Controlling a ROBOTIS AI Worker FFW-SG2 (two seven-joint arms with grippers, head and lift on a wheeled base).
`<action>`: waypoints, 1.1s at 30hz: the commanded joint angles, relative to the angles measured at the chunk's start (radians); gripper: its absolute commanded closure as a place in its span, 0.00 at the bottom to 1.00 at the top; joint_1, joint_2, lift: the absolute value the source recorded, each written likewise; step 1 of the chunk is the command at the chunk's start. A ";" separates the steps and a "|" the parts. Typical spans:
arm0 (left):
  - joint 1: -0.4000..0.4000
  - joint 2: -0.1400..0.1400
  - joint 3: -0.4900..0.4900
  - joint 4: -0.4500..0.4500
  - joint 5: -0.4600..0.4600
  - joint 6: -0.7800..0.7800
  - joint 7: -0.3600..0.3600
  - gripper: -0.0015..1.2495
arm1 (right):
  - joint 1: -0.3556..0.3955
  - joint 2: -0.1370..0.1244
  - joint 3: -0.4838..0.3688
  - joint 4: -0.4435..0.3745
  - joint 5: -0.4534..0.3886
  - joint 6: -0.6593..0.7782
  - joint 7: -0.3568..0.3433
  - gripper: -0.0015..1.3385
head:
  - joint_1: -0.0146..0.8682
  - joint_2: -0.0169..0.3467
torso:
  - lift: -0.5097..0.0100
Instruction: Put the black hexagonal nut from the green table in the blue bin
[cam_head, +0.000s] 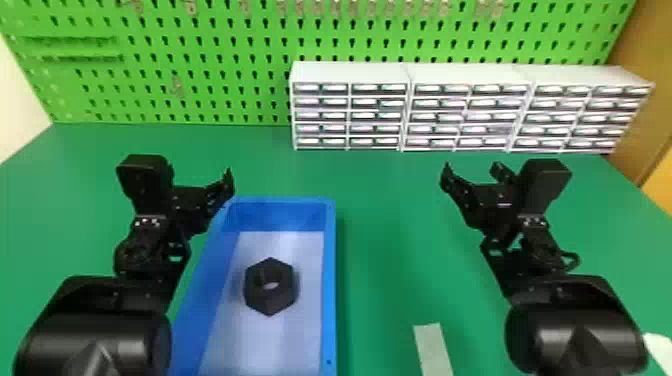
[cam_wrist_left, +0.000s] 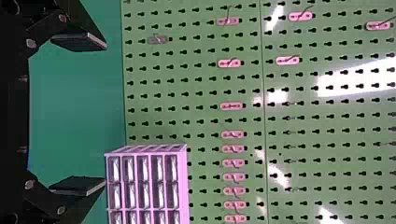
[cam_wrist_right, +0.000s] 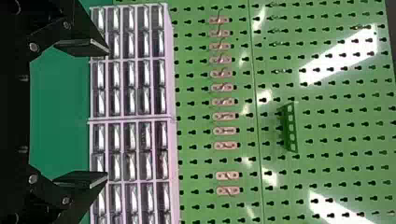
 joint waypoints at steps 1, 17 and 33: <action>-0.003 0.000 0.000 0.001 -0.003 0.000 0.000 0.20 | 0.001 -0.003 0.003 0.005 0.000 0.001 0.000 0.25 | 0.79 0.19 | 0.80; -0.003 0.000 -0.005 0.002 -0.006 0.000 0.000 0.20 | 0.002 -0.007 0.008 0.009 0.008 0.009 0.000 0.25 | 0.79 0.19 | 0.80; -0.001 0.000 -0.005 0.005 -0.005 0.000 0.000 0.20 | 0.010 -0.006 0.005 0.009 0.008 0.015 0.000 0.25 | 0.79 0.19 | 0.80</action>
